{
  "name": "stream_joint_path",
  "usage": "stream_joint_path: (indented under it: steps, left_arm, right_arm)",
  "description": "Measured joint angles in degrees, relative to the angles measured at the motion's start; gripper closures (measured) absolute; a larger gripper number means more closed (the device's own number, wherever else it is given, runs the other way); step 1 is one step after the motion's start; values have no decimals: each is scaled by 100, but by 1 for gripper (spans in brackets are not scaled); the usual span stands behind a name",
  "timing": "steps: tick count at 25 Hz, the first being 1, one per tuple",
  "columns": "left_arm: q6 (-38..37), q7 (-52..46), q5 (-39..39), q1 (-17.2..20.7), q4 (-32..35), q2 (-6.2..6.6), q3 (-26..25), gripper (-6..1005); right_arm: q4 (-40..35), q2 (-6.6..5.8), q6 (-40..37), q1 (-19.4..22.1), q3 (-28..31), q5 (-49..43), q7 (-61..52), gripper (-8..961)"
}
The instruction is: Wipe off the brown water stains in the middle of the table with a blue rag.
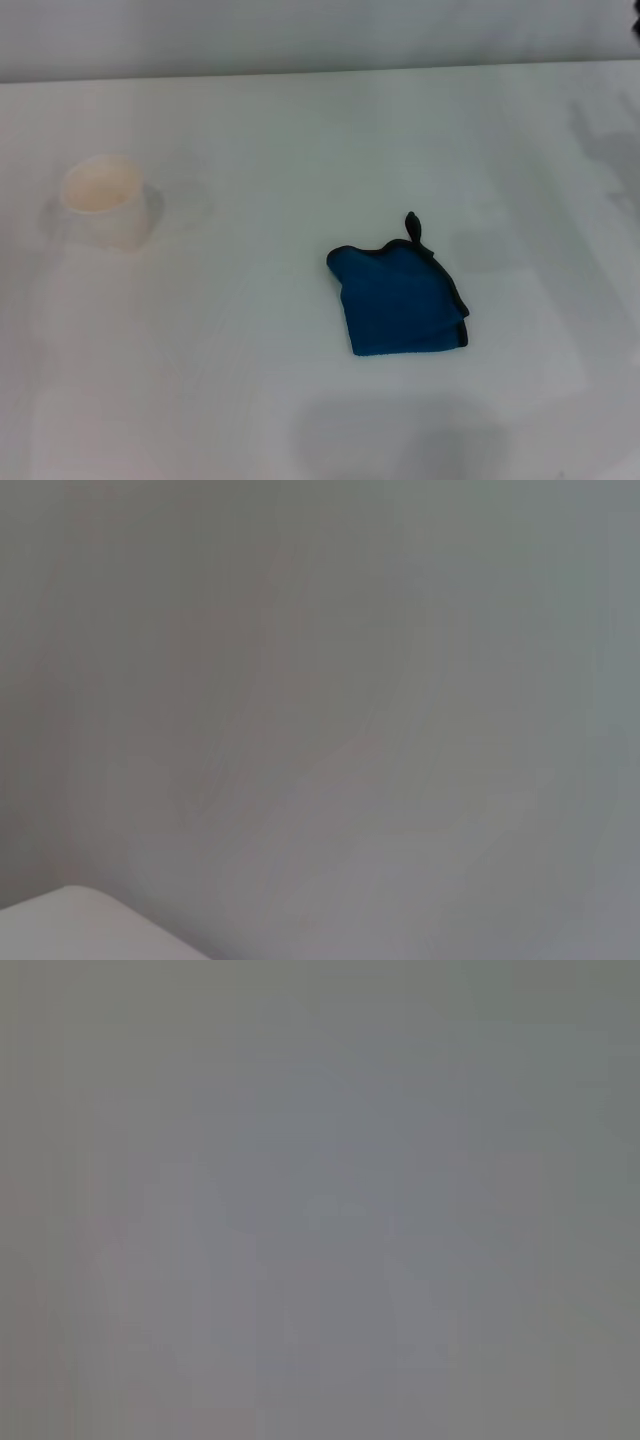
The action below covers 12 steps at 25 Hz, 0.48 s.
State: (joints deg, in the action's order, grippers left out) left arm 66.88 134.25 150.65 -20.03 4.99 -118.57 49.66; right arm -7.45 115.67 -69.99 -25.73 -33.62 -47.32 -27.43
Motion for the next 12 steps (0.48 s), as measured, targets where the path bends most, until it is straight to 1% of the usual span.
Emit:
stream_joint_path:
  steps: [1,3,5,6,12]
  left_arm:
    - [-3,7,0,0,1,1,0,139]
    - [-42,14,4,-3,1,1,0,139]
    - [-88,16,19,-3,2,1,0,139]
    - [-103,16,34,-3,2,1,0,139]
    - [-130,20,138,23,19,0,0,140]
  right_arm:
    - [179,16,171,-71,4,96,694,169]
    - [487,38,461,-209,11,356,1607,169]
    - [752,44,620,-349,16,598,2147,169]
    - [818,46,660,-392,19,668,2260,168]
    - [861,53,682,-457,16,682,2131,168]
